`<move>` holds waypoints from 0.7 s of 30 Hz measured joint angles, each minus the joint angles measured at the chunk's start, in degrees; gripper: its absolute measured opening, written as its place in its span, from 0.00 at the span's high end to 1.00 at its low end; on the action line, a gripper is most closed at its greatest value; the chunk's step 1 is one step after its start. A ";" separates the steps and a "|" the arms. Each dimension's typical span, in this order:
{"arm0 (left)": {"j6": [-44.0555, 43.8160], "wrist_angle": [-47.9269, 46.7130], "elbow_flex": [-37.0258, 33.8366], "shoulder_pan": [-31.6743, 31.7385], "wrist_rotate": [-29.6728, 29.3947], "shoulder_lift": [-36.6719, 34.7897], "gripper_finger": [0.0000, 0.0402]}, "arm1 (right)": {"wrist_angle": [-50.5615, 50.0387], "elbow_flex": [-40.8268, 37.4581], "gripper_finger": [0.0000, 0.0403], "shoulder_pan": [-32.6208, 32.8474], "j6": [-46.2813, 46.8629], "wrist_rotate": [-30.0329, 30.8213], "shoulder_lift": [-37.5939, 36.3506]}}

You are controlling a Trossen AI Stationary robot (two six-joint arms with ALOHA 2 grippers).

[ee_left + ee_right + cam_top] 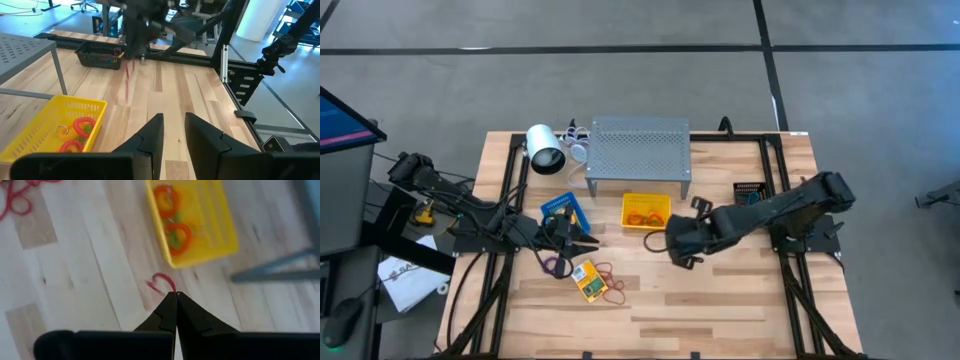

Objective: Pick & Place Office Desk Supplies
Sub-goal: Put the red rubber band into the black bin

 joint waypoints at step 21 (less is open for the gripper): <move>-0.28 -0.65 0.00 0.07 -0.02 0.00 0.81 | -27.62 -0.28 1.00 -6.72 15.73 1.73 -18.90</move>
